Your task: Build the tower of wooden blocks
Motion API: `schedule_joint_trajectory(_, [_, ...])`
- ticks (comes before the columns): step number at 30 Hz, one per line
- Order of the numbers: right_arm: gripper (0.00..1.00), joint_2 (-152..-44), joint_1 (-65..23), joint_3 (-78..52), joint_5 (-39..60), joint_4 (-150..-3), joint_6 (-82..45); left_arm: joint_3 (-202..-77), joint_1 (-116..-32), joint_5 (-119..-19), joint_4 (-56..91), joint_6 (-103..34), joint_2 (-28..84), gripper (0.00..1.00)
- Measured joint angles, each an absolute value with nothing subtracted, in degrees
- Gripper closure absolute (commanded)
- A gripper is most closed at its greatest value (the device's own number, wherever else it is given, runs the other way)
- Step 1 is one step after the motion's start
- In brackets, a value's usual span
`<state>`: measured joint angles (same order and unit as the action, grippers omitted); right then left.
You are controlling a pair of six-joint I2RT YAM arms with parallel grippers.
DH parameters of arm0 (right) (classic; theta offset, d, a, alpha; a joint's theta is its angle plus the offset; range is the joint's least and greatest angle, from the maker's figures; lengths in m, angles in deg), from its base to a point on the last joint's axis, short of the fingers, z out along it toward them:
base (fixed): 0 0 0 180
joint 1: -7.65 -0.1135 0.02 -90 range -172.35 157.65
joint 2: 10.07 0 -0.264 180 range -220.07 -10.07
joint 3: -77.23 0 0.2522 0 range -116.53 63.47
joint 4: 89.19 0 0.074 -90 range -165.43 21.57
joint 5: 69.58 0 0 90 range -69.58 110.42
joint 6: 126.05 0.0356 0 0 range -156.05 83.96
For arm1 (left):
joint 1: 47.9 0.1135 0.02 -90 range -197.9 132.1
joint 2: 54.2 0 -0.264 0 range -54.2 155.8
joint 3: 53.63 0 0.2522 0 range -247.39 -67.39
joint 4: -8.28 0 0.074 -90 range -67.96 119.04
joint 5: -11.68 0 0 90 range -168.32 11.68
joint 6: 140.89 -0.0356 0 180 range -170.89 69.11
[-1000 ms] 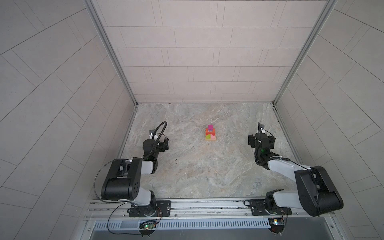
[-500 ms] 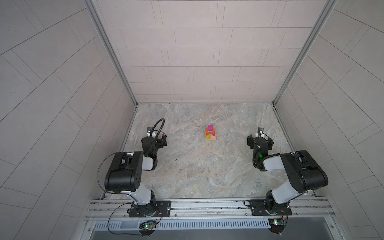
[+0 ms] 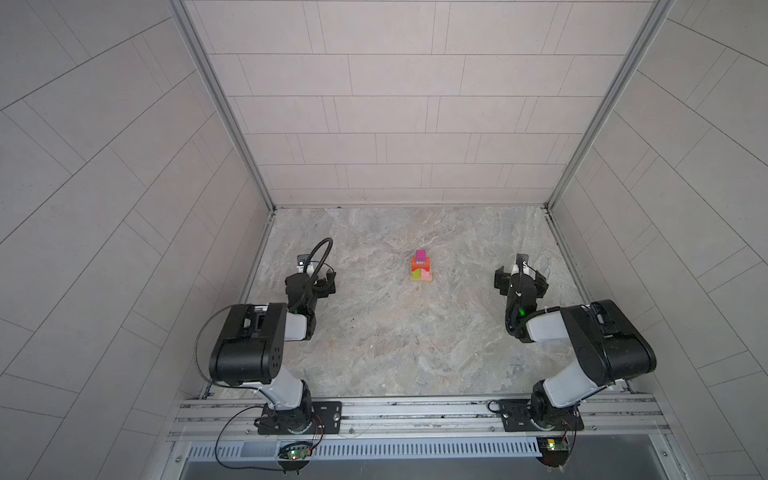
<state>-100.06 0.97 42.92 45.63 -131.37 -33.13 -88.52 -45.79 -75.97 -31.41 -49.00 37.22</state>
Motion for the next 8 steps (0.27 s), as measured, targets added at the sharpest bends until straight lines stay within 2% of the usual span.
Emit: schedule_joint_trajectory(8, [0.01, -100.1, 1.0, 43.0, 45.4, -131.5, -33.2, -88.5, -45.8, -75.8, -31.2, -49.0, 37.2, 0.0])
